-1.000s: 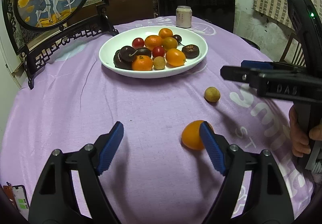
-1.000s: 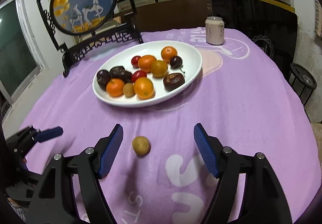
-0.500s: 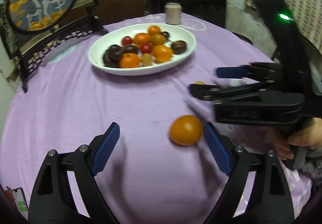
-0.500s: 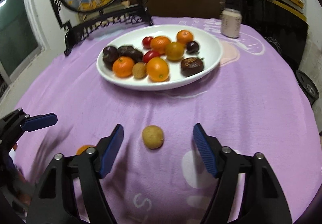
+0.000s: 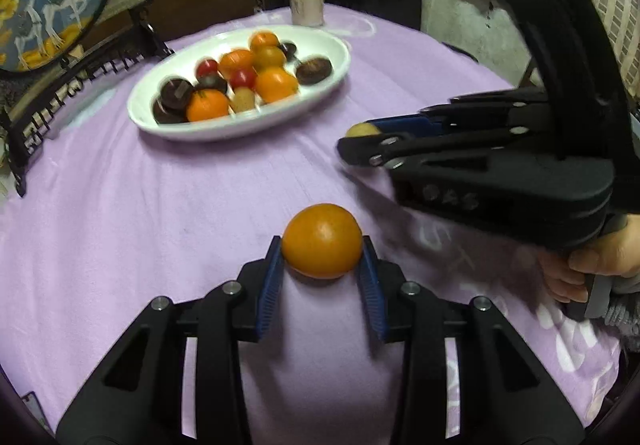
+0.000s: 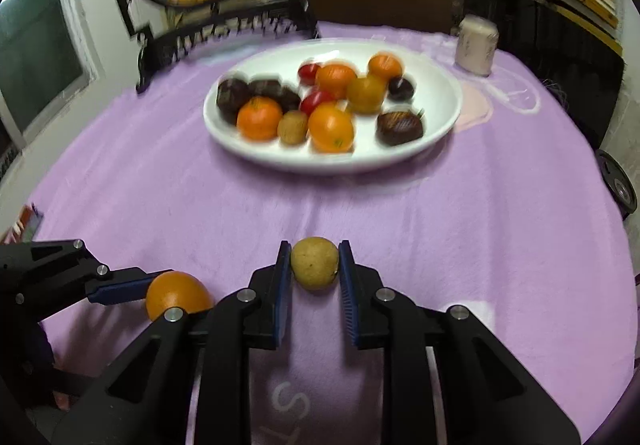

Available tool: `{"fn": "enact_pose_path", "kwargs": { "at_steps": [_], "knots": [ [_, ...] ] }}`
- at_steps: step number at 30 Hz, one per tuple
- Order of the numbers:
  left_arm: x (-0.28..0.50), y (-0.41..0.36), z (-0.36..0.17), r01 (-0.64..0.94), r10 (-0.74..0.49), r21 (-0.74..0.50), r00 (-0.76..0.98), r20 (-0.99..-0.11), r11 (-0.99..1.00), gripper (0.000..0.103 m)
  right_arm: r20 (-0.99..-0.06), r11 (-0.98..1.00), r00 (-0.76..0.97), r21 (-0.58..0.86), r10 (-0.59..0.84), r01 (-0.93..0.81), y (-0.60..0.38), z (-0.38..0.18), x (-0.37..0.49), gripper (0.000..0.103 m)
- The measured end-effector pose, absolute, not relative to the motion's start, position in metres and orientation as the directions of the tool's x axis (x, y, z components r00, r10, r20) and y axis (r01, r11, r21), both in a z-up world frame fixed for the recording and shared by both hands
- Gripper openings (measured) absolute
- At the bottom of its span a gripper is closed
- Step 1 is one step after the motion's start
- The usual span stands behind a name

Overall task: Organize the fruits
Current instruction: 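Carry the orange and lychee onto the plate and open both tools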

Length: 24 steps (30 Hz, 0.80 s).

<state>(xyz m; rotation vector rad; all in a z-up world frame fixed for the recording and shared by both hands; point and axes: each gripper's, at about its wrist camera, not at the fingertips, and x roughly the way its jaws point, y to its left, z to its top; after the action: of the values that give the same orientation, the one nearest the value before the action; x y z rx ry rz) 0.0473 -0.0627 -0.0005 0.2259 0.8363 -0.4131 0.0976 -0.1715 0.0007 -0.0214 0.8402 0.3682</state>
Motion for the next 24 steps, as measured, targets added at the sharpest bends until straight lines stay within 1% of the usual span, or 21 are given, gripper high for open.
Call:
{"fn": "enact_pose_path", "kwargs": {
  "at_steps": [2,6,9,14,15,16,17,18,21,23,24],
  "knots": [
    [0.057,-0.057,0.01,0.415,-0.258,0.03,0.619,-0.742,0.909,0.039,-0.699,0.938,0.634,0.171,0.331,-0.301,-0.182,0.015,0.104,0.023],
    [0.096,-0.05,0.031,0.358,-0.227,0.033,0.657,-0.719,0.933,0.039,-0.661,0.941,0.67,0.216,0.337,-0.261,-0.194,0.037,0.13,0.024],
    [0.136,-0.051,0.036,0.328,-0.239,-0.015,0.654,-0.718,0.944,0.039,-0.656,0.943,0.677,0.224,0.333,-0.246,-0.191,0.044,0.154,0.024],
    [0.175,-0.061,0.025,0.296,-0.222,-0.028,0.647,-0.73,0.955,0.04,-0.662,0.952,0.684,0.221,0.306,-0.211,-0.186,0.035,0.192,0.024],
    [0.179,-0.061,0.023,0.287,-0.221,-0.035,0.65,-0.727,0.957,0.045,-0.663,0.952,0.684,0.228,0.305,-0.203,-0.186,0.033,0.196,0.028],
    [0.182,-0.061,0.022,0.272,-0.215,-0.037,0.665,-0.715,0.962,0.06,-0.665,0.952,0.683,0.237,0.303,-0.192,-0.188,0.03,0.199,0.045],
    [0.181,-0.061,0.023,0.264,-0.214,-0.039,0.679,-0.702,0.964,0.066,-0.665,0.955,0.686,0.236,0.295,-0.182,-0.19,0.029,0.198,0.053],
    [0.18,-0.06,0.023,0.259,-0.215,-0.043,0.687,-0.694,0.965,0.073,-0.659,0.957,0.695,0.23,0.288,-0.178,-0.191,0.03,0.195,0.058],
    [0.179,-0.06,0.023,0.265,-0.212,-0.033,0.685,-0.697,0.964,0.073,-0.636,0.969,0.732,0.172,0.245,-0.175,-0.191,0.035,0.185,0.058],
    [0.173,-0.058,0.023,0.249,-0.193,-0.021,0.692,-0.696,0.968,0.078,-0.636,0.964,0.725,0.191,0.263,-0.183,-0.193,0.037,0.179,0.058],
    [0.17,-0.057,0.024,0.239,-0.18,-0.012,0.698,-0.693,0.971,0.085,-0.636,0.964,0.725,0.198,0.266,-0.18,-0.195,0.038,0.176,0.062]
  ]
}}
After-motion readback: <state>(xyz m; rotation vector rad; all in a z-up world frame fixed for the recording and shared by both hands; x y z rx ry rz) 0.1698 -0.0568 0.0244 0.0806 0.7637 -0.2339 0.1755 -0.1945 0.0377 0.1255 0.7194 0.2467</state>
